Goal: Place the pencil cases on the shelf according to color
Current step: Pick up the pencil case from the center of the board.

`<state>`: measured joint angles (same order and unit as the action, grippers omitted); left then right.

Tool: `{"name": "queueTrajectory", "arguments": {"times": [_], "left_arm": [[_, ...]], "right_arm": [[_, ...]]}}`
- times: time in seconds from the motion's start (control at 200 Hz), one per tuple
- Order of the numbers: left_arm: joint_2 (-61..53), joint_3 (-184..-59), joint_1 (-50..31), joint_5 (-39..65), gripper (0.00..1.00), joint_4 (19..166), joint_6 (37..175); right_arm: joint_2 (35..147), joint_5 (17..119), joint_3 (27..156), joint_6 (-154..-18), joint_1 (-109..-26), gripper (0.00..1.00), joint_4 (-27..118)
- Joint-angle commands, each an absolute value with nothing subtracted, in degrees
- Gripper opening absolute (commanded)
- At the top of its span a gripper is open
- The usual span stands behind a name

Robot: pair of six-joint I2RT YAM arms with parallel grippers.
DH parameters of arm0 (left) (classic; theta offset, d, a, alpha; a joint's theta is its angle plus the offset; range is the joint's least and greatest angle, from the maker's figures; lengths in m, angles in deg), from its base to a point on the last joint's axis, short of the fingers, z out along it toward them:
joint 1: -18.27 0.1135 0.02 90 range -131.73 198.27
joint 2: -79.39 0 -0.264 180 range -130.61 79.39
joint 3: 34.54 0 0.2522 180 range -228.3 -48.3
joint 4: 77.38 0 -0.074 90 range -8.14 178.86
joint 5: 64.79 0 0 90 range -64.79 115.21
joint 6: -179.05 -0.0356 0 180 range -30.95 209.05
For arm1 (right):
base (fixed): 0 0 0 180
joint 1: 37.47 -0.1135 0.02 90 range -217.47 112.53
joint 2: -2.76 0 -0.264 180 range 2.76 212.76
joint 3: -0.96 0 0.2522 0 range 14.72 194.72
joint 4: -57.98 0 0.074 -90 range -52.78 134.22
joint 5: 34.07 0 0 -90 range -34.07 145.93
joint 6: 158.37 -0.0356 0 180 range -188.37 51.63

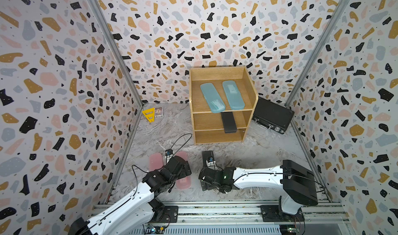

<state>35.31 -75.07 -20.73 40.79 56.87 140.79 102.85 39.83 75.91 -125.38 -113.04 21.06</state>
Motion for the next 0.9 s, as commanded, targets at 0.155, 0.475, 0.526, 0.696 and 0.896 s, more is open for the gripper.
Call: {"name": "queueTrajectory", "arguments": {"times": [0.155,0.475,0.526,0.696,0.896], "left_arm": [[36.4,-74.3,-20.4,40.7,1.00,56.7,140.5],[37.0,-74.3,-20.4,40.8,1.00,56.4,140.3],[37.0,-74.5,-20.4,40.9,1.00,56.1,140.3],[36.9,-74.8,-20.4,41.0,1.00,56.1,140.3],[36.5,-74.7,-20.4,40.7,1.00,56.6,140.4]], "right_arm": [[104.0,38.7,77.0,-127.4,-113.5,1.00,18.3],[105.6,37.7,76.0,-128.3,-113.6,1.00,19.6],[105.9,37.8,75.7,-128.4,-113.5,1.00,20.2],[107.5,38.0,75.7,-128.7,-113.6,1.00,20.5],[107.1,37.0,73.4,-129.4,-113.6,1.00,21.6]]}}
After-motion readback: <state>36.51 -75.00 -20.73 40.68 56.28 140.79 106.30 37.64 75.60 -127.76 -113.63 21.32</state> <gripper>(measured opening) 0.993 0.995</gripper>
